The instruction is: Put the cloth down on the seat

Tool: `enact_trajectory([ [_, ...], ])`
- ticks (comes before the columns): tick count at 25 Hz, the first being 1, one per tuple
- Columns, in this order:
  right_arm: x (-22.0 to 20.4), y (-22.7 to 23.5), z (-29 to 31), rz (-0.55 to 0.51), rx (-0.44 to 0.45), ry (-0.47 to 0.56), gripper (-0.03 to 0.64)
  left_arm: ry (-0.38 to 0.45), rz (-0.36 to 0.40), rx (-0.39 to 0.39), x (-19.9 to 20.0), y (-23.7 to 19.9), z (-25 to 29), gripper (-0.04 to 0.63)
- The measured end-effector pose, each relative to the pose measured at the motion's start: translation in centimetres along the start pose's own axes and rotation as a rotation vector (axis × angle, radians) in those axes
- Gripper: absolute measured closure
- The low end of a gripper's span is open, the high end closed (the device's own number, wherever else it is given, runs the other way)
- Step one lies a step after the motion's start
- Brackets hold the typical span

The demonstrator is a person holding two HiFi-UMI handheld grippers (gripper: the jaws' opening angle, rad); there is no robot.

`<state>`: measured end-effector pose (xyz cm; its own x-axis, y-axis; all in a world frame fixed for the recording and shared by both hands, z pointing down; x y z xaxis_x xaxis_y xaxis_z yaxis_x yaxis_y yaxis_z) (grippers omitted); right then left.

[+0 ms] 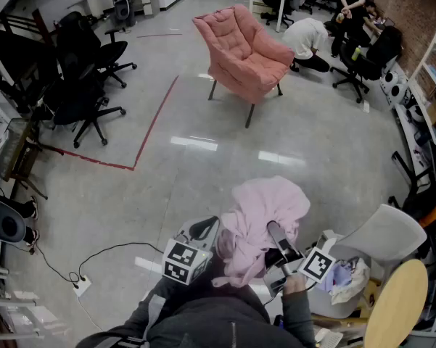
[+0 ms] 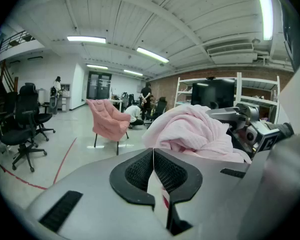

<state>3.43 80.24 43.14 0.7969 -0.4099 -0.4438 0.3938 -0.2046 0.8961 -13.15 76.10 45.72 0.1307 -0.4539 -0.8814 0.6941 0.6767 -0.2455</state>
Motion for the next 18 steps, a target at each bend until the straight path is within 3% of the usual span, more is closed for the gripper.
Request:
enact_trajectory([
  [9, -0.8, -0.2, -3.0, 0.044, 0.033, 0.026, 0.445, -0.029, -0.027, -0.025, -2.0, 2.5, 0.0, 0.583],
  [18, 0.8, 0.3, -2.2, 0.066, 0.053, 0.029, 0.445, -0.031, -0.036, -0.047, -0.8, 2.5, 2.6, 0.583],
])
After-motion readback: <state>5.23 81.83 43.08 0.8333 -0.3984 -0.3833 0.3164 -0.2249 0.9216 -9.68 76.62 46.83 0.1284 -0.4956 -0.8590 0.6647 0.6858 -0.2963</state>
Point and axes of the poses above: the fingertips, and each gripper's own axes: z forward along the fingers, y to its right, x out of its top, the point moved 2 cm from there along -z, backward along the fingers, and after that the axes turned 9 degrees about -z, right-handed, at the moved point
